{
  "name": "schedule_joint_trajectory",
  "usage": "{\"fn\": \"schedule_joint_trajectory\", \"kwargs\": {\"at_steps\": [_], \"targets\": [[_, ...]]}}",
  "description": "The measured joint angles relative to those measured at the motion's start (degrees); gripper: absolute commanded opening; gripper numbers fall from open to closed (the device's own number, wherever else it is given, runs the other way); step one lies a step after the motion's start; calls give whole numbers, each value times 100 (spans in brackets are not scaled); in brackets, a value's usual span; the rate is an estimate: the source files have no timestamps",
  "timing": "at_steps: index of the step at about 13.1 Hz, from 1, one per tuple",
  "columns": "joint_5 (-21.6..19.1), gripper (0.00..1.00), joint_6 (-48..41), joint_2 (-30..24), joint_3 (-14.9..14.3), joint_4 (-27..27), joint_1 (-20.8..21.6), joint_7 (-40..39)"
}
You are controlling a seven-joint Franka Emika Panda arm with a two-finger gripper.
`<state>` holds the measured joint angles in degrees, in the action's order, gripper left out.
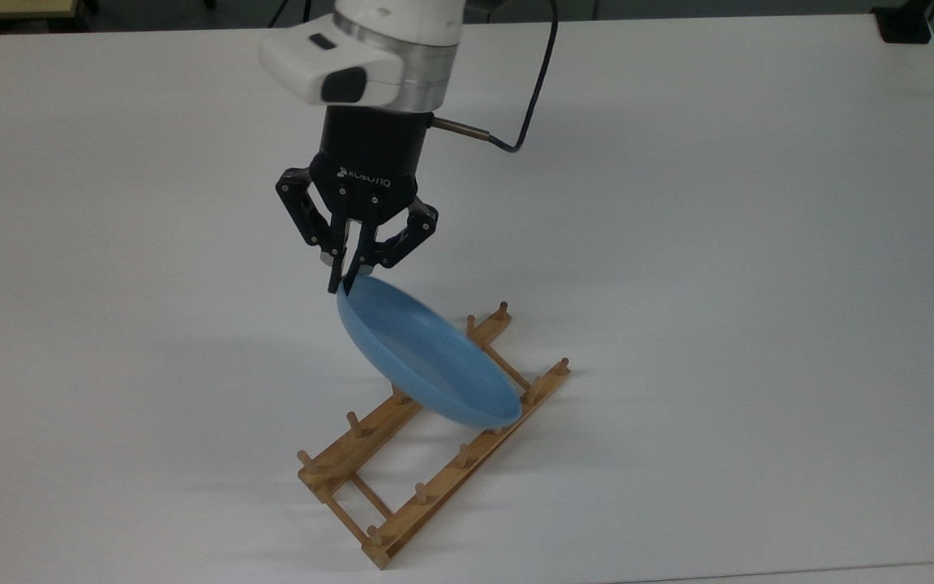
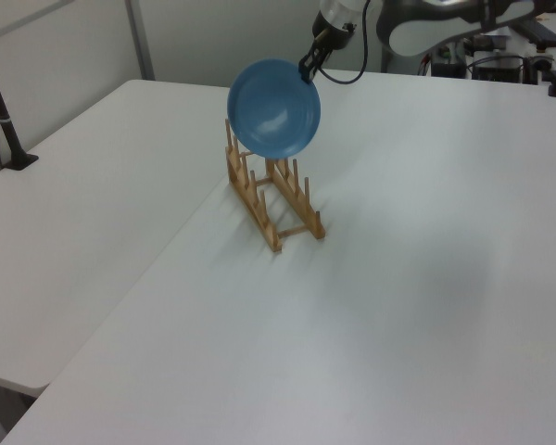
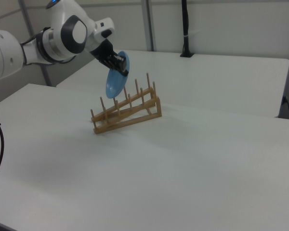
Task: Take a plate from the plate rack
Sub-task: 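Lift the blue plate up out of the wooden rack slots, then carry the plate away from the rack and lower it flat onto the table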
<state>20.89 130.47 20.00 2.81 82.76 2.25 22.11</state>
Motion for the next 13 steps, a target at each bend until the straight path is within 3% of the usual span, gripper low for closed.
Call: {"fn": "schedule_joint_trajectory", "kwargs": {"at_steps": [3, 5, 9, 13], "targets": [[-1342, 0, -859, -39, -5, 21, -192, -1075], [-1934, 0, -1643, -86, -8, 97, -363, -2111], [-2238, 0, -3363, -159, -9, 314, -584, -4319], [-2228, 0, -3737, -155, 1, 762, -586, -5486]]}}
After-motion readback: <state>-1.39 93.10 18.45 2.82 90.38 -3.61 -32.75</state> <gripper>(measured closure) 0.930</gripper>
